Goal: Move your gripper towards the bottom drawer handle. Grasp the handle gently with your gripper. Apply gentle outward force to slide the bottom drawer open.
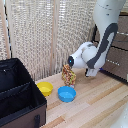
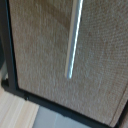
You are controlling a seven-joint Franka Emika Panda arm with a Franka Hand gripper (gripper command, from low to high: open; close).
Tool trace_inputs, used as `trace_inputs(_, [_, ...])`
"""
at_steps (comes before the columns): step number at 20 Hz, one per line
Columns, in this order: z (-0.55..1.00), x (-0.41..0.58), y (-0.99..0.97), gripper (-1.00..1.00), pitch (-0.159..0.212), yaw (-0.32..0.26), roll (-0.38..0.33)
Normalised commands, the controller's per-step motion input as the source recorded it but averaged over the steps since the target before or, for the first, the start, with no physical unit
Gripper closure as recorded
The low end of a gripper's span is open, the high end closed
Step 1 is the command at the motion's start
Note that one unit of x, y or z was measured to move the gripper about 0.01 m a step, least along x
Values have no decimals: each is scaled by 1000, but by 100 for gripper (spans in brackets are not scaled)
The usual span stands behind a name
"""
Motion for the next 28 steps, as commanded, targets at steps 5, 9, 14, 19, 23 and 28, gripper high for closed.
trace_inputs(5, [25,-47,-657,-100,-50,78,-209])
trace_inputs(9, [349,51,-614,-100,-38,29,-115])
trace_inputs(14, [197,188,-345,-100,25,3,-83])
trace_inputs(19, [0,0,-83,100,0,6,2])
trace_inputs(23, [0,0,0,100,0,18,-28])
trace_inputs(28, [-2,28,2,100,1,0,-62])
